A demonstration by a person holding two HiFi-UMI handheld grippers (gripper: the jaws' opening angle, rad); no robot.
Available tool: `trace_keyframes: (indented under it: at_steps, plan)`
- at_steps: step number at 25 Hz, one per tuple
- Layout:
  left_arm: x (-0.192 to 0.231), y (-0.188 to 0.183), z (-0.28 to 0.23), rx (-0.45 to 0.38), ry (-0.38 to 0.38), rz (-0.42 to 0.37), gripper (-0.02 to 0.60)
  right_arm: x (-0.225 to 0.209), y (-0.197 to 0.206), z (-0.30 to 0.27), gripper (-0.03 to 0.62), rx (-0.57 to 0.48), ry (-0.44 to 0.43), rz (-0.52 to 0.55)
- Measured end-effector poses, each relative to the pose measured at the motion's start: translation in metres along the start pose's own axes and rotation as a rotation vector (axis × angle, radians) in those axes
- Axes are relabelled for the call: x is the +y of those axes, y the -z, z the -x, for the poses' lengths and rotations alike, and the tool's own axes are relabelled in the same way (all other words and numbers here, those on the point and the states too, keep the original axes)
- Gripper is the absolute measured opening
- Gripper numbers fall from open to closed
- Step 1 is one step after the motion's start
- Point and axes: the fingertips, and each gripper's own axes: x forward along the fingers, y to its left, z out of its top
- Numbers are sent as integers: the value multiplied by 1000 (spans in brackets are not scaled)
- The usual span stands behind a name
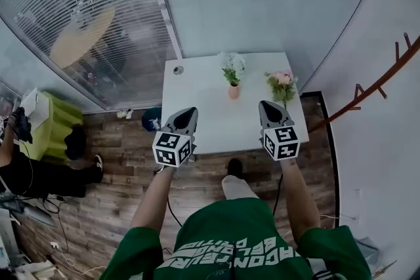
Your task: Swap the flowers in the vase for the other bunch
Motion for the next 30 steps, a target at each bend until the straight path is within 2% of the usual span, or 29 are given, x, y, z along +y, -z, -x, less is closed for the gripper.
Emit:
trace_keyframes:
  at_steps: [9, 23, 30]
  plan:
    - [23, -1, -71, 36, -7, 29, 3, -40, 5, -63, 11, 48, -17, -19]
    - [23, 15, -123, 90, -2, 49, 3, -65, 33, -103, 11, 108, -49, -51]
    - [19, 35, -152, 123, -2, 64, 3, -71, 58, -122, 11, 120, -100, -47]
